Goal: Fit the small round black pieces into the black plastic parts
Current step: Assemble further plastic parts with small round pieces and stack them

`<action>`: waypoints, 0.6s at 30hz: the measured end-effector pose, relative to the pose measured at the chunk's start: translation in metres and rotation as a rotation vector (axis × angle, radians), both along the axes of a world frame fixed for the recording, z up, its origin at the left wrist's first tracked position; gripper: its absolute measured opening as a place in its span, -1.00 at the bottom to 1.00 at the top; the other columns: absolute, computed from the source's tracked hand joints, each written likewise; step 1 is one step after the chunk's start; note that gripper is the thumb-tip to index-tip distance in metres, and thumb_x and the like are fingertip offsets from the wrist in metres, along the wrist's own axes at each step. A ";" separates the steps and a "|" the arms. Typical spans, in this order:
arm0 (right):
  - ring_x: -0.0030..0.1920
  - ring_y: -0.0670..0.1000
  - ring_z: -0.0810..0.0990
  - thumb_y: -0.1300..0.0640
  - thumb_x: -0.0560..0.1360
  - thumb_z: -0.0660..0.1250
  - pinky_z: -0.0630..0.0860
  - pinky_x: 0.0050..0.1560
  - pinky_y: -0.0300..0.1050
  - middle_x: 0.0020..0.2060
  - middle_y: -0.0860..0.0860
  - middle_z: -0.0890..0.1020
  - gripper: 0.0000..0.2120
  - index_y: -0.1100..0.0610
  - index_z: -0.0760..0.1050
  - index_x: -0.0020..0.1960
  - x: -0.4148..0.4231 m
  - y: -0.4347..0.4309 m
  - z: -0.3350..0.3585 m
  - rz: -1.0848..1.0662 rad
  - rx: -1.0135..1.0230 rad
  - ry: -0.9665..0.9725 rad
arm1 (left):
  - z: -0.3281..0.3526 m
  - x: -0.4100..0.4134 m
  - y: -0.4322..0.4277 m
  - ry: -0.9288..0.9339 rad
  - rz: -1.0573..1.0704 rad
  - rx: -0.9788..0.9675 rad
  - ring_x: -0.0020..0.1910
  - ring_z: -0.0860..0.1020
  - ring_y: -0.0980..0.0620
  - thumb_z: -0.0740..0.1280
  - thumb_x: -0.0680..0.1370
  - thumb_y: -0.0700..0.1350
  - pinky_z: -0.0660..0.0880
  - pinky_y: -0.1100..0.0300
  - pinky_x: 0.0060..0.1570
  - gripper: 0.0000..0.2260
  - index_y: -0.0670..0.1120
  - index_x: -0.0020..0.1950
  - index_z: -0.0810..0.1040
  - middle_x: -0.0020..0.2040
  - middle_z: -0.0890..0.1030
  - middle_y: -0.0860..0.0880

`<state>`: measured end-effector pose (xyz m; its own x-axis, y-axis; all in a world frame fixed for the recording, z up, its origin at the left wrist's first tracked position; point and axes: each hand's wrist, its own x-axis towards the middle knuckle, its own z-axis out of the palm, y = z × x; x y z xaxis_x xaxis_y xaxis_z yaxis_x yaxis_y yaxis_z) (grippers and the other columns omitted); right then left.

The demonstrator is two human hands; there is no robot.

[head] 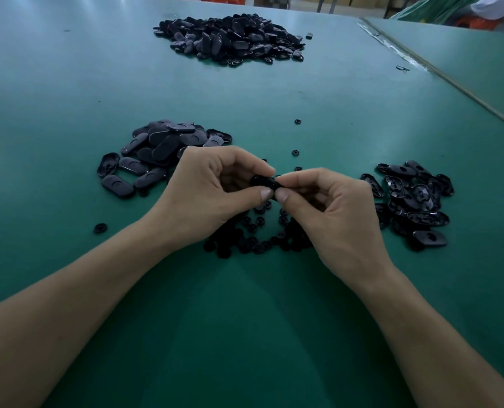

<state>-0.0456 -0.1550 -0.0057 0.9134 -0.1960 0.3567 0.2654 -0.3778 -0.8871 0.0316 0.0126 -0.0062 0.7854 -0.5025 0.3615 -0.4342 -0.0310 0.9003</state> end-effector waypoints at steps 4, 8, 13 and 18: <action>-0.17 -0.17 0.68 0.26 0.47 0.48 0.54 -0.12 -0.37 -0.20 -0.16 0.71 -0.81 -0.03 0.64 -0.06 0.000 0.001 0.000 -0.023 -0.046 0.008 | 0.000 -0.001 0.000 -0.019 -0.001 0.019 -0.23 0.67 0.13 0.54 0.43 -0.33 0.61 0.28 -0.11 -0.79 -0.07 -0.04 0.67 -0.15 0.73 0.00; -0.19 -0.21 0.67 0.25 0.48 0.47 0.52 -0.14 -0.41 -0.22 -0.18 0.69 -0.84 0.00 0.64 -0.05 -0.001 0.002 0.001 -0.049 -0.113 0.022 | 0.000 -0.002 -0.001 -0.050 0.032 0.044 -0.24 0.67 0.15 0.54 0.43 -0.34 0.60 0.30 -0.13 -0.78 -0.03 -0.07 0.68 -0.16 0.73 0.03; -0.22 -0.25 0.64 0.25 0.49 0.46 0.50 -0.17 -0.46 -0.24 -0.21 0.66 -0.84 -0.01 0.61 -0.06 -0.001 0.008 0.003 -0.100 -0.185 0.012 | 0.001 -0.004 -0.001 -0.085 0.074 0.038 -0.27 0.67 0.20 0.55 0.42 -0.32 0.59 0.34 -0.17 -0.77 -0.01 -0.09 0.68 -0.15 0.72 0.09; -0.20 -0.21 0.66 0.24 0.49 0.45 0.54 -0.13 -0.38 -0.24 -0.17 0.69 -0.86 0.00 0.64 -0.05 -0.002 0.009 0.004 -0.111 -0.160 0.016 | 0.000 -0.003 0.000 -0.090 0.097 0.025 -0.29 0.66 0.22 0.56 0.40 -0.31 0.56 0.37 -0.21 -0.79 -0.03 -0.10 0.69 -0.18 0.72 0.09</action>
<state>-0.0477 -0.1461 -0.0018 0.8951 -0.2375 0.3774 0.2010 -0.5407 -0.8169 0.0285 0.0125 -0.0059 0.7954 -0.4359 0.4212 -0.5075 -0.0988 0.8560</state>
